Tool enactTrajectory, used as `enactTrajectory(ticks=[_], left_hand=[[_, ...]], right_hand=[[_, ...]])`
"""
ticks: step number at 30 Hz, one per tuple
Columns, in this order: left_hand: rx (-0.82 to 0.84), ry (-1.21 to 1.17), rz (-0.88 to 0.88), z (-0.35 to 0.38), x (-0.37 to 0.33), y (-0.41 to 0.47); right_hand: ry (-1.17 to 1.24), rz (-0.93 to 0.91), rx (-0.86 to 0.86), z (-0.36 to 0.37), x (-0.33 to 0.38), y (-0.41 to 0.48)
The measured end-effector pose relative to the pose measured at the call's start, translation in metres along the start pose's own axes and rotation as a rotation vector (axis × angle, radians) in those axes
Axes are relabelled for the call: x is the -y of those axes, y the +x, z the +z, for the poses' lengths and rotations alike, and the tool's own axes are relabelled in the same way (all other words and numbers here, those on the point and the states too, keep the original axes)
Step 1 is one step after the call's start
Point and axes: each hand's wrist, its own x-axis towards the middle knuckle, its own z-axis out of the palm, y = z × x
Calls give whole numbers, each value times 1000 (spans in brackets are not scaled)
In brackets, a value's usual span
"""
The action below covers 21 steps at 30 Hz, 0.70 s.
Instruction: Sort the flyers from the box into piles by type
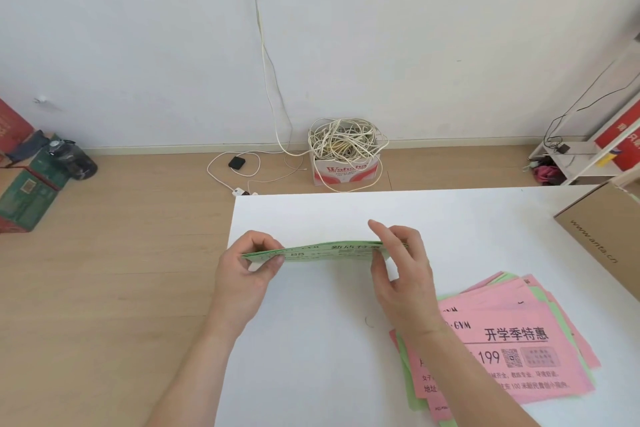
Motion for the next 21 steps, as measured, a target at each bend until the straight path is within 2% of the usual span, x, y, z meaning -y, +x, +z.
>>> enactTrajectory(ticks=[6, 11, 15, 16, 18, 20, 21], left_hand=[[38, 145, -32, -1, 16, 3], [-48, 208, -13, -6, 13, 0], [17, 569, 74, -11, 19, -2], [20, 586, 61, -13, 20, -1], [-10, 452, -49, -14, 17, 3], [-96, 345, -140, -17, 15, 8], [-130, 372, -149, -19, 14, 11]], right_hand=[[-10, 80, 143, 1, 1, 4], [-88, -7, 60, 2, 4, 11], [-25, 113, 168, 9, 6, 5], [3, 129, 175, 9, 7, 6], [47, 206, 181, 8, 9, 12], [111, 349, 191, 10, 10, 23], [146, 437, 199, 13, 10, 28]])
